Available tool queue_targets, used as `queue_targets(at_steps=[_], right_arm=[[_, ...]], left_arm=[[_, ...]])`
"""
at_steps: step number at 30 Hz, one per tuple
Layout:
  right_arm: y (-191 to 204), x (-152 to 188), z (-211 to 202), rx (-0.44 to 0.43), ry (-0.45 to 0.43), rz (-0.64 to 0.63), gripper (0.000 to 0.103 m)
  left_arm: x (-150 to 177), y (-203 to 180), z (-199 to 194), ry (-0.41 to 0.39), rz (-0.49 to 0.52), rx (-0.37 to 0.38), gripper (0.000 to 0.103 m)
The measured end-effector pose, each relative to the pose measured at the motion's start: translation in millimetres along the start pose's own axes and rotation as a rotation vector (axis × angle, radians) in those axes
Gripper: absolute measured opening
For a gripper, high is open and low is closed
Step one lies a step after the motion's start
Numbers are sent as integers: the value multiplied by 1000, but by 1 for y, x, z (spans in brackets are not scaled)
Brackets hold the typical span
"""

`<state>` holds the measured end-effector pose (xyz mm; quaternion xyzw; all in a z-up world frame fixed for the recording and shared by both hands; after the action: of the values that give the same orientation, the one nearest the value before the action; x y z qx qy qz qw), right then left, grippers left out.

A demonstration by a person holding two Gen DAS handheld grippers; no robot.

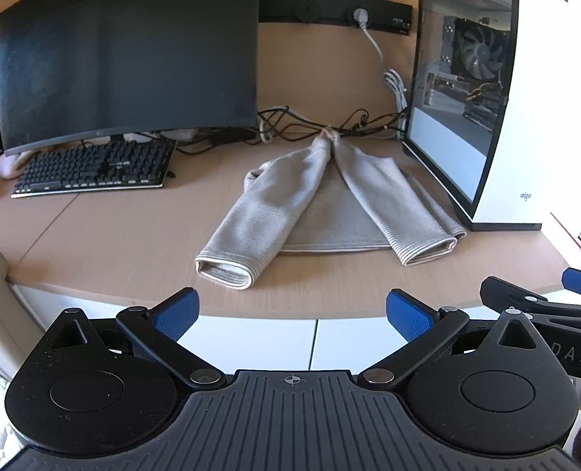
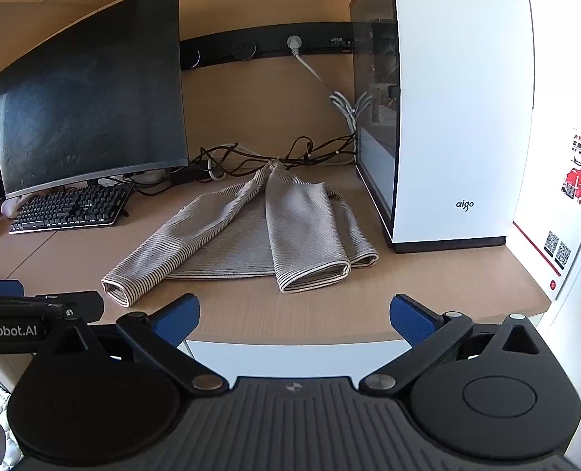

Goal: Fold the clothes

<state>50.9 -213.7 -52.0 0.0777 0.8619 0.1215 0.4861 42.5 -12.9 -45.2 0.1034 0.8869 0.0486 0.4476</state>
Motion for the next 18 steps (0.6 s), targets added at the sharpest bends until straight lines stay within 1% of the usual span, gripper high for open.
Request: queue_targets(at_steps=[18], right_arm=[[6, 1, 6, -6, 15, 1, 103]], left_arm=[[4, 4, 5, 15, -15, 1, 103]])
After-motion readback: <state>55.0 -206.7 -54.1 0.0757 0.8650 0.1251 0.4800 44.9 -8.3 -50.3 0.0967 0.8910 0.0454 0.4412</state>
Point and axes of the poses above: each gripper's, at about its wrist camera, not at the fingertips, and z roughly the way its jaws point, y to its left, x to its underside, the point moved 9 cm from there along z, roughly the way its jaws point, and after that the axes turned 14 degrees about z, right-handed, at the moved point
